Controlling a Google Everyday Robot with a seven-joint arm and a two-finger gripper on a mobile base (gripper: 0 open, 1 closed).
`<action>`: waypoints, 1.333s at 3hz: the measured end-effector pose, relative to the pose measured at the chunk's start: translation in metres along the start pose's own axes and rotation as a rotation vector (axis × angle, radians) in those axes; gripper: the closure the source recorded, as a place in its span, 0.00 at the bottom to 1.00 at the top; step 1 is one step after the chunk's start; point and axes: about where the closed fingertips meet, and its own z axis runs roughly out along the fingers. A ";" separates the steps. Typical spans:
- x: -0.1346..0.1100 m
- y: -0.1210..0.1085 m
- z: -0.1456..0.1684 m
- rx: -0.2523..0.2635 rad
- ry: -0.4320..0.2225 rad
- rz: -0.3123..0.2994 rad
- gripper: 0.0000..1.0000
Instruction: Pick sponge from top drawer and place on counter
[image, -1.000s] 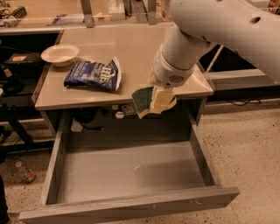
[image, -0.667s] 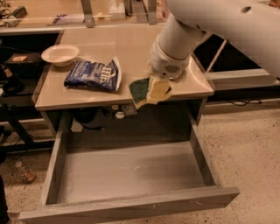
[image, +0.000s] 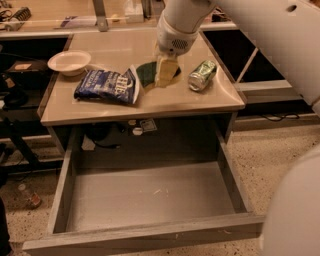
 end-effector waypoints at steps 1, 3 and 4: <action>-0.005 -0.037 0.002 0.015 -0.014 -0.004 1.00; -0.002 -0.058 0.005 0.048 -0.023 0.008 1.00; 0.006 -0.078 0.019 0.050 -0.018 0.031 1.00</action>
Offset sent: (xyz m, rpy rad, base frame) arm 0.0312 0.0076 0.0096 0.0133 -0.0127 0.0034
